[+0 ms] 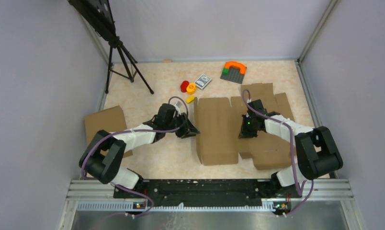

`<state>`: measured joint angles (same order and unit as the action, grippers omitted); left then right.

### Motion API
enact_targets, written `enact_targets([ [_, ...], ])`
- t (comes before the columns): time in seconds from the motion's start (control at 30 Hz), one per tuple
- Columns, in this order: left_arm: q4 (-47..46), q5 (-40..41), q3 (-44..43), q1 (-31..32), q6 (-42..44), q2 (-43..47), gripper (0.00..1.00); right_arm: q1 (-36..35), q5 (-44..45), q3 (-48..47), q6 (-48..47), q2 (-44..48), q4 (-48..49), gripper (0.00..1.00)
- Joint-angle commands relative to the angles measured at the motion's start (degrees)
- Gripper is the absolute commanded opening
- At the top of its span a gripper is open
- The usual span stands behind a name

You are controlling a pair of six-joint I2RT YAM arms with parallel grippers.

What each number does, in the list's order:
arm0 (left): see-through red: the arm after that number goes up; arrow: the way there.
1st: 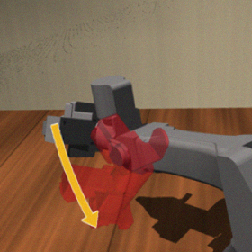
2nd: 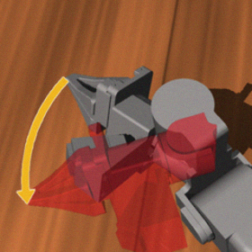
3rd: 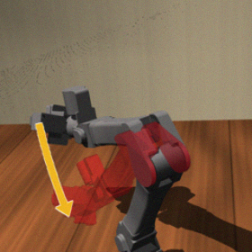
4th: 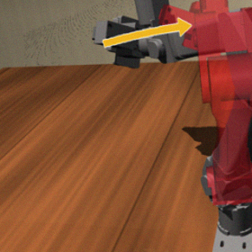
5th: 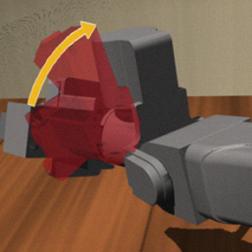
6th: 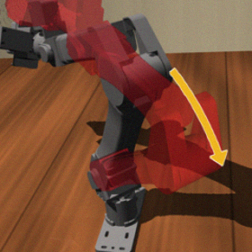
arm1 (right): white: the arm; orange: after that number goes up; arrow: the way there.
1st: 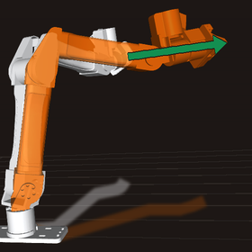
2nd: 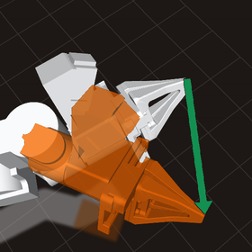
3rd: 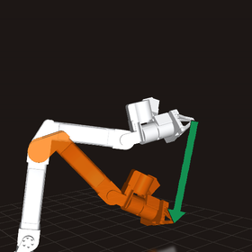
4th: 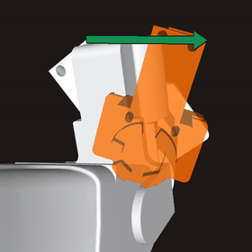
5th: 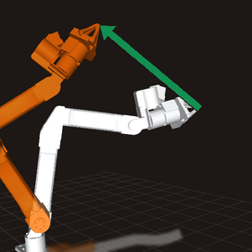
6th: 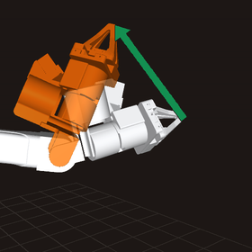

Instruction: Fold the paper box

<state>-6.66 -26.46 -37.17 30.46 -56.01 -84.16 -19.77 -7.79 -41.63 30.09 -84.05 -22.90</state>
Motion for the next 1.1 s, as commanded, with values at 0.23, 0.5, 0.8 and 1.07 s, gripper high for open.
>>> enact_targets([
  [0.23, 14.32, 8.27, -6.81, 0.37, 9.13, -2.33, 0.30, -0.88, -0.46, 1.03, -0.25, 0.79, -2.00, 0.00],
  [0.5, 15.75, 8.42, -7.88, 0.36, 12.21, -5.49, 0.04, -0.83, 1.28, -1.15, -1.90, 5.60, -5.26, 0.00],
  [0.8, 31.13, 14.90, -12.31, -3.62, 20.59, 0.03, 0.00, -0.50, 7.02, -3.66, -2.13, 16.08, -10.11, 0.01],
  [1.07, 43.79, 17.11, -14.74, -7.25, 29.08, 7.48, 0.00, 5.35, 5.62, -1.52, -2.77, 23.61, -9.00, 0.29],
])
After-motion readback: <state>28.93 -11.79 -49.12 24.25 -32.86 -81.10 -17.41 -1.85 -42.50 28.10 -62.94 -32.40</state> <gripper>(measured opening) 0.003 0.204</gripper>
